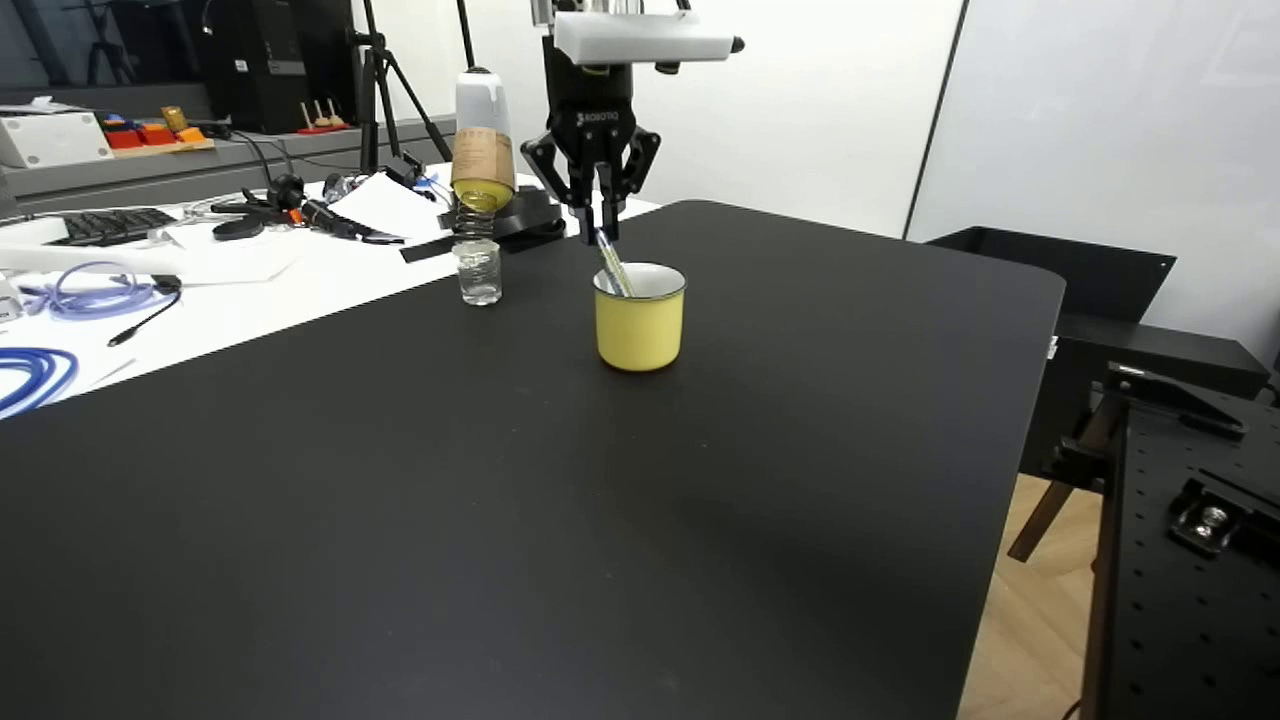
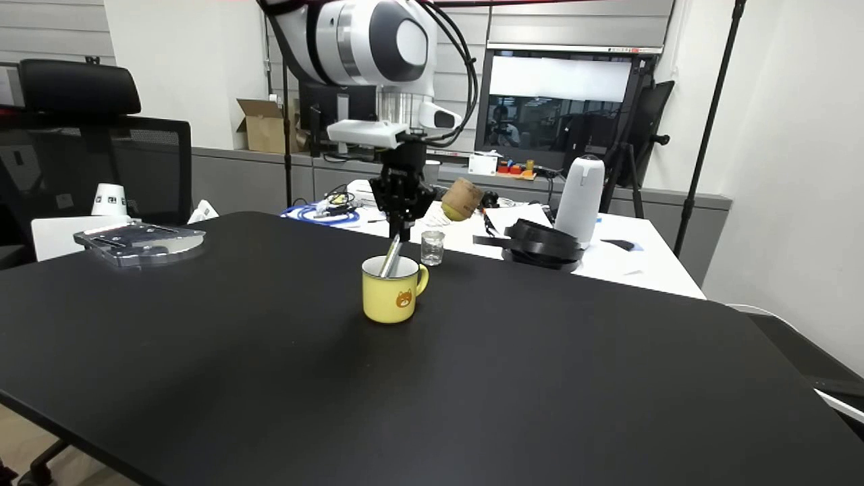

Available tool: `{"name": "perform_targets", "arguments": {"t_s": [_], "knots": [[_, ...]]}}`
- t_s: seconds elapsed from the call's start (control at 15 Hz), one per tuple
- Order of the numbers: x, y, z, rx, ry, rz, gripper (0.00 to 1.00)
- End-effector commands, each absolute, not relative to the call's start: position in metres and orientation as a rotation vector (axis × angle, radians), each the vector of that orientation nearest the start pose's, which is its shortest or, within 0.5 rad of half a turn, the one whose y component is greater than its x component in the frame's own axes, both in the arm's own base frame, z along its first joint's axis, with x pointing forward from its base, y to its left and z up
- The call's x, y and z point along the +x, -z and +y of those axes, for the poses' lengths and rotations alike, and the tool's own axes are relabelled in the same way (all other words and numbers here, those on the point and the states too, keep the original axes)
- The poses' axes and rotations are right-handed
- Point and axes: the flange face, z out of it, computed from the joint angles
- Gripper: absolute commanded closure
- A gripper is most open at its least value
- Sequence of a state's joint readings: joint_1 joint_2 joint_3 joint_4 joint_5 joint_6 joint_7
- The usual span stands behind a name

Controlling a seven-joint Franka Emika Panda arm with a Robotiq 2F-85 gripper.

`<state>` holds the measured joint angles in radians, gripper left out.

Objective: Remove the marker from the mug and put it on the table

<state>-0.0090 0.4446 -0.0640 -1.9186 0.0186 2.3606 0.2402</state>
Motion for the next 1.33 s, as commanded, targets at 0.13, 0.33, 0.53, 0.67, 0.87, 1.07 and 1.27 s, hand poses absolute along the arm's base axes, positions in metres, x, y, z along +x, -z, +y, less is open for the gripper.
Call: {"name": "perform_targets", "arguments": {"t_s": [0.13,0.33,0.53,0.67,0.87,1.07,1.27], "knots": [[0.625,-0.331,-0.023,-3.165,0.162,0.460,0.94],[0.624,-0.361,-0.003,-3.203,0.254,0.385,0.94],[0.624,-0.374,0.020,-3.218,0.275,0.303,0.94],[0.624,-0.371,0.035,-3.206,0.229,0.253,0.94],[0.623,-0.357,0.052,-3.176,0.140,0.195,0.94],[0.619,-0.334,0.064,-3.133,-0.008,0.138,0.94],[0.614,-0.308,0.070,-3.116,-0.156,0.083,0.94]]}}
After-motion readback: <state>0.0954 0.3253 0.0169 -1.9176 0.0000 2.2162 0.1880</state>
